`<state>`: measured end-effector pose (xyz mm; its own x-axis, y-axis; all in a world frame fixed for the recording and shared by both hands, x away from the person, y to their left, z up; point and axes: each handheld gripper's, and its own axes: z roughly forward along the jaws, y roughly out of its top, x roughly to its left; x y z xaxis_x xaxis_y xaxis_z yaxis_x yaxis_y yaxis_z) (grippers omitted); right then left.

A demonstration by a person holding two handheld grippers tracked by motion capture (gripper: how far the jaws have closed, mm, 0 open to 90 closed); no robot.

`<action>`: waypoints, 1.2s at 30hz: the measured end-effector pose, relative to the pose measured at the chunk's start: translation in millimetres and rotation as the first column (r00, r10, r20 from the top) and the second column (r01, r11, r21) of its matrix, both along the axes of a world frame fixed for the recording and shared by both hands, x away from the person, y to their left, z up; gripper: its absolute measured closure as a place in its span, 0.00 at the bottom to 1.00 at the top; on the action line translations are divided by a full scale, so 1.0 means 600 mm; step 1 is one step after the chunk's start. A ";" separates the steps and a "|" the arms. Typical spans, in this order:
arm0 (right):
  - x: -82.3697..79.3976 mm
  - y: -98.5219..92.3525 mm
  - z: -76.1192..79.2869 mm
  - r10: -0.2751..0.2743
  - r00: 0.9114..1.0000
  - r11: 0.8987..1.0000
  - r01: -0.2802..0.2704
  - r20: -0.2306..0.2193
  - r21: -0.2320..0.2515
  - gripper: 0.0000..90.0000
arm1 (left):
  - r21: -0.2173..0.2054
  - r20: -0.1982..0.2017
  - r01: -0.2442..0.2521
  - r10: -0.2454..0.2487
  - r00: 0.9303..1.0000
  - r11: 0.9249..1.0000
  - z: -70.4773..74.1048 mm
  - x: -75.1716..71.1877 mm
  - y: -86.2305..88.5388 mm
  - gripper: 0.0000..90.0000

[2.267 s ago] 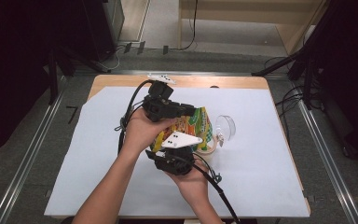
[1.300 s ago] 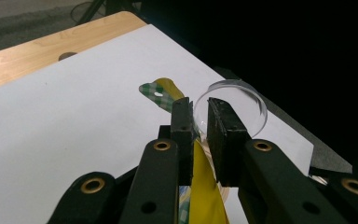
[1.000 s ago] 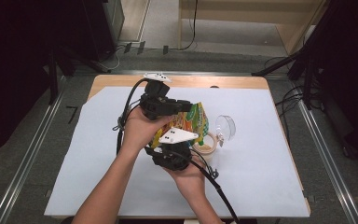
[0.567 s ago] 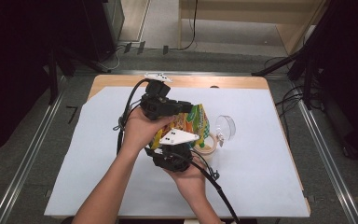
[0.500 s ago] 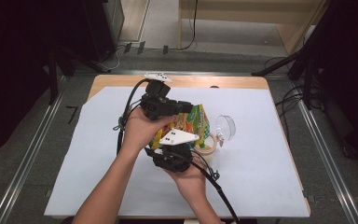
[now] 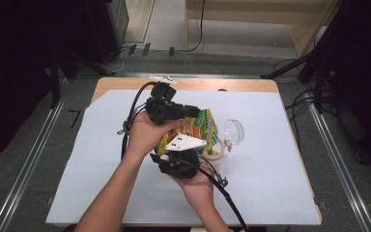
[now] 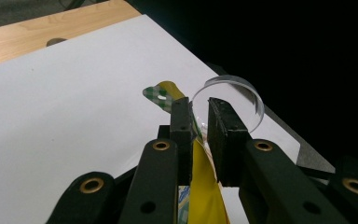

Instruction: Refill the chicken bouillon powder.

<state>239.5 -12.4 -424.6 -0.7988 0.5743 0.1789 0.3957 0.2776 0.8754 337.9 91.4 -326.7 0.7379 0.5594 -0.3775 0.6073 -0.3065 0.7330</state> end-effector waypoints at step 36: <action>0.003 0.001 0.002 -0.001 1.000 1.000 0.001 0.003 0.013 0.74 | 0.038 0.017 0.048 -0.049 0.999 0.998 0.006 0.001 -0.007 0.93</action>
